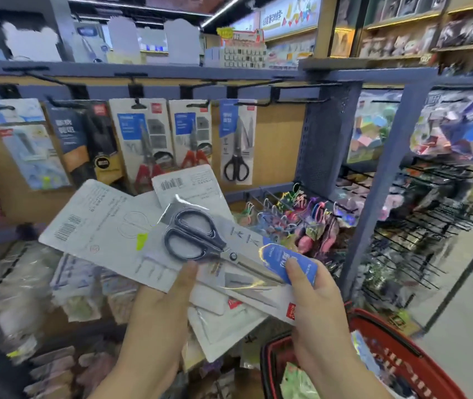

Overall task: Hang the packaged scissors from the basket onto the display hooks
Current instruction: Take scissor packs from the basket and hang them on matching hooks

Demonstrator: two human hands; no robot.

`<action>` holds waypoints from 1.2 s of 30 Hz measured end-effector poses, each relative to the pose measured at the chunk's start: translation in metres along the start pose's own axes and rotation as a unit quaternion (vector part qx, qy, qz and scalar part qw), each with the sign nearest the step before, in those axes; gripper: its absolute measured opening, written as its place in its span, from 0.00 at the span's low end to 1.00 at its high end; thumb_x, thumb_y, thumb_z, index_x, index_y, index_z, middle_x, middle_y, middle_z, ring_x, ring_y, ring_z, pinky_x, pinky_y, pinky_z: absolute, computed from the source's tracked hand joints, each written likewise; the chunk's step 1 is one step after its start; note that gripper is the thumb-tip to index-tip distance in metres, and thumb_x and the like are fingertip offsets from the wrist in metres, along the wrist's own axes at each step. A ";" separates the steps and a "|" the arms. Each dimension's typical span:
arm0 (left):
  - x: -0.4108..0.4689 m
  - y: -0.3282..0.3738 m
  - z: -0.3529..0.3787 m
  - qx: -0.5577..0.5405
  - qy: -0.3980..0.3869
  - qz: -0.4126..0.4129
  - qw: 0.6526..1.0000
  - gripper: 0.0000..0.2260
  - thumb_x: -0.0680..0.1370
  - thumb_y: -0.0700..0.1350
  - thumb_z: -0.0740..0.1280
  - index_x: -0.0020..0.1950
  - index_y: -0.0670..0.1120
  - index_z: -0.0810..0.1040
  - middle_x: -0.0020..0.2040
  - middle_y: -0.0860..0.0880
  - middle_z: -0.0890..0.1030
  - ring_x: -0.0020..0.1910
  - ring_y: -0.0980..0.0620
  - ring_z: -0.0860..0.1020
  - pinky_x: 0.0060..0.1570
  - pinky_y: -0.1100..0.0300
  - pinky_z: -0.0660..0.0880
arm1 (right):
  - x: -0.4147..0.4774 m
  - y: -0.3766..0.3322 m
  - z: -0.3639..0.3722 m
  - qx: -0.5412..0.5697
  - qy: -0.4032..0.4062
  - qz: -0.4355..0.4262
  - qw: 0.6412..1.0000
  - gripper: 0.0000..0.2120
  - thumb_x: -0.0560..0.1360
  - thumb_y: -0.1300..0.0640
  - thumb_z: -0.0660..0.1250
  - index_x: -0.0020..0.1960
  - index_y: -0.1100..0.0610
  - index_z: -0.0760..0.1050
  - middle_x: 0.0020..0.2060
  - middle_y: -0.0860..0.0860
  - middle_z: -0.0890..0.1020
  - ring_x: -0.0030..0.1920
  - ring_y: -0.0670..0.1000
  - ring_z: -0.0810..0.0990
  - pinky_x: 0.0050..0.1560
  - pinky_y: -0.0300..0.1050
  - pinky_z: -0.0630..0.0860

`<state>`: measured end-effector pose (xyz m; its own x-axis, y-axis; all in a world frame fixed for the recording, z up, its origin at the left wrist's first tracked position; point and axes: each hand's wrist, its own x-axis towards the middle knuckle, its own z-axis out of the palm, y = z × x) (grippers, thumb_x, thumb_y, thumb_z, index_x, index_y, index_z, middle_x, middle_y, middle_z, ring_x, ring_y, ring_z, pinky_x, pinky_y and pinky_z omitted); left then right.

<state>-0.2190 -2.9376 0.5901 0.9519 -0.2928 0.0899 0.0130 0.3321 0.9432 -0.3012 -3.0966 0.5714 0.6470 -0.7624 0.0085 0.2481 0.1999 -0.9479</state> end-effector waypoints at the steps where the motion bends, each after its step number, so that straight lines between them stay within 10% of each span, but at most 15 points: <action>1: -0.007 -0.003 0.014 -0.006 0.019 -0.003 1.000 0.20 0.74 0.52 0.68 0.66 0.53 0.81 0.57 0.53 0.88 0.55 0.52 0.87 0.54 0.52 0.84 | 0.006 -0.005 -0.016 0.004 0.012 -0.008 1.000 0.06 0.83 0.53 0.67 0.55 0.54 0.82 0.49 0.54 0.88 0.48 0.53 0.87 0.50 0.53 0.81; 4: -0.026 -0.019 0.049 -0.019 0.046 -0.007 0.999 0.19 0.78 0.50 0.68 0.69 0.54 0.80 0.62 0.53 0.86 0.62 0.48 0.85 0.67 0.42 0.77 | 0.022 -0.018 -0.061 0.017 0.034 -0.022 0.999 0.06 0.81 0.50 0.70 0.49 0.50 0.83 0.50 0.60 0.87 0.50 0.59 0.85 0.60 0.66 0.79; 6: -0.038 -0.026 0.067 -0.015 0.038 -0.002 0.999 0.14 0.82 0.43 0.66 0.66 0.52 0.82 0.60 0.50 0.87 0.58 0.47 0.86 0.58 0.44 0.83 | 0.029 -0.024 -0.083 0.011 0.019 -0.015 1.000 0.06 0.78 0.47 0.74 0.47 0.48 0.82 0.52 0.64 0.85 0.52 0.65 0.84 0.63 0.71 0.76; 13: -0.065 -0.030 0.104 0.032 0.000 0.050 0.998 0.15 0.83 0.37 0.66 0.58 0.53 0.87 0.59 0.47 0.87 0.59 0.50 0.86 0.54 0.54 0.84 | 0.049 -0.039 -0.138 0.020 -0.099 0.077 0.992 0.11 0.78 0.65 0.65 0.50 0.52 0.84 0.43 0.56 0.83 0.41 0.55 0.79 0.45 0.50 0.72; 17: -0.066 -0.027 0.106 -0.009 0.022 0.028 0.999 0.10 0.77 0.36 0.67 0.58 0.37 0.81 0.53 0.37 0.87 0.48 0.51 0.86 0.42 0.59 0.84 | 0.064 -0.054 -0.147 0.098 -0.053 0.079 0.991 0.07 0.82 0.60 0.66 0.54 0.60 0.83 0.42 0.56 0.86 0.36 0.50 0.83 0.33 0.42 0.80; 22: -0.056 -0.038 0.085 0.045 0.058 0.014 0.997 0.12 0.81 0.32 0.68 0.58 0.46 0.84 0.50 0.52 0.89 0.53 0.48 0.87 0.48 0.54 0.78 | 0.088 -0.080 -0.144 0.171 0.065 0.045 0.982 0.20 0.82 0.51 0.69 0.69 0.61 0.78 0.60 0.59 0.85 0.56 0.59 0.86 0.58 0.56 0.82; 31: -0.034 -0.035 0.071 0.023 0.052 -0.017 0.998 0.11 0.82 0.36 0.68 0.59 0.50 0.85 0.54 0.50 0.89 0.53 0.48 0.87 0.56 0.46 0.79 | 0.113 -0.138 -0.118 0.092 0.031 -0.076 0.992 0.17 0.81 0.49 0.69 0.64 0.60 0.80 0.56 0.59 0.85 0.58 0.61 0.85 0.60 0.63 0.81; 36: -0.027 -0.025 0.074 0.035 0.076 -0.005 0.996 0.12 0.81 0.37 0.70 0.52 0.54 0.88 0.52 0.53 0.89 0.51 0.52 0.87 0.53 0.48 0.79 | 0.145 -0.149 -0.087 -0.064 -0.008 -0.157 0.986 0.08 0.84 0.52 0.66 0.53 0.57 0.78 0.43 0.55 0.85 0.42 0.50 0.85 0.43 0.50 0.83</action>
<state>-0.2678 -3.0041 0.5874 0.9872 -0.1553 0.0354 0.0070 0.2645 0.9644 -0.3069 -3.2905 0.6864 0.5645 -0.7645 0.3114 0.3459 -0.1234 -0.9301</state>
